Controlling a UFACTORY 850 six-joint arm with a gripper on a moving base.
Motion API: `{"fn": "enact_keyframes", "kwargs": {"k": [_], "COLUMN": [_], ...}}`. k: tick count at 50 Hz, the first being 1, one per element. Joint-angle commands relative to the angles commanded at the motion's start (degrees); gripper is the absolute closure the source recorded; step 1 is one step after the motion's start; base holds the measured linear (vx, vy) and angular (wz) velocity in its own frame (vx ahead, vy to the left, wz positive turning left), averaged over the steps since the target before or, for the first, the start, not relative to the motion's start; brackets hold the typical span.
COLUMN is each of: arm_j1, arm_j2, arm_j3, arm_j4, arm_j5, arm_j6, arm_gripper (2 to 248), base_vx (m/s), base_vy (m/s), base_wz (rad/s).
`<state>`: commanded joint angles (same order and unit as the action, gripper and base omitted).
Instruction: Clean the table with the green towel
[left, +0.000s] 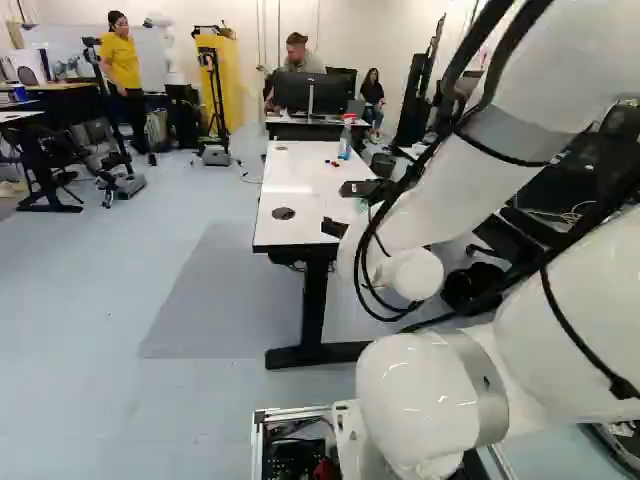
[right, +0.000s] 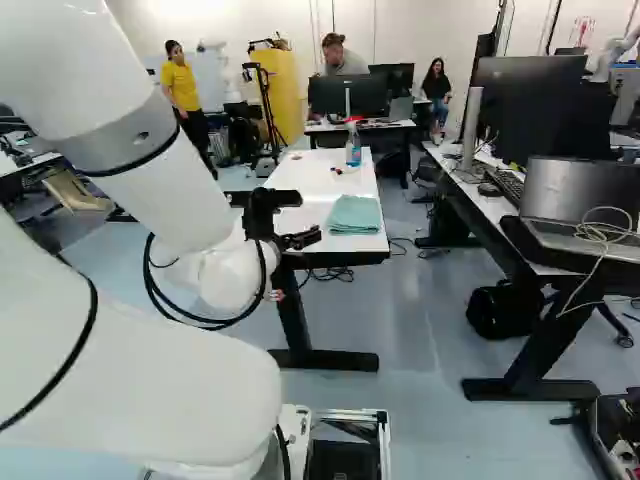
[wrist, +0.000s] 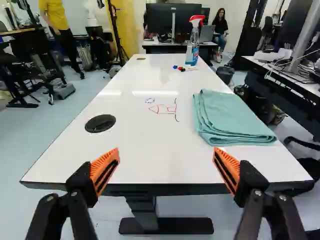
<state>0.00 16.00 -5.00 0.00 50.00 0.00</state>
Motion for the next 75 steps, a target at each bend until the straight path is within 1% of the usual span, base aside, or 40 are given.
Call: {"fn": "enact_keyframes", "kwargs": {"k": [29, 44, 75], "arm_j1": [-0.22, -2.19, -6.34], "arm_j2": [0.25, -1.16, -6.03], "arm_j3": [-0.25, -3.54, -12.33], "arm_j4": [0.0, 0.0, 0.0], "arm_j5": [0.0, 0.0, -0.01], "arm_j6": [0.0, 0.0, 0.0], "arm_gripper": [3, 3, 3], "base_vx": [0.0, 0.0, 0.0], "base_vy": [0.0, 0.0, 0.0], "base_wz": [0.0, 0.0, 0.0]}}
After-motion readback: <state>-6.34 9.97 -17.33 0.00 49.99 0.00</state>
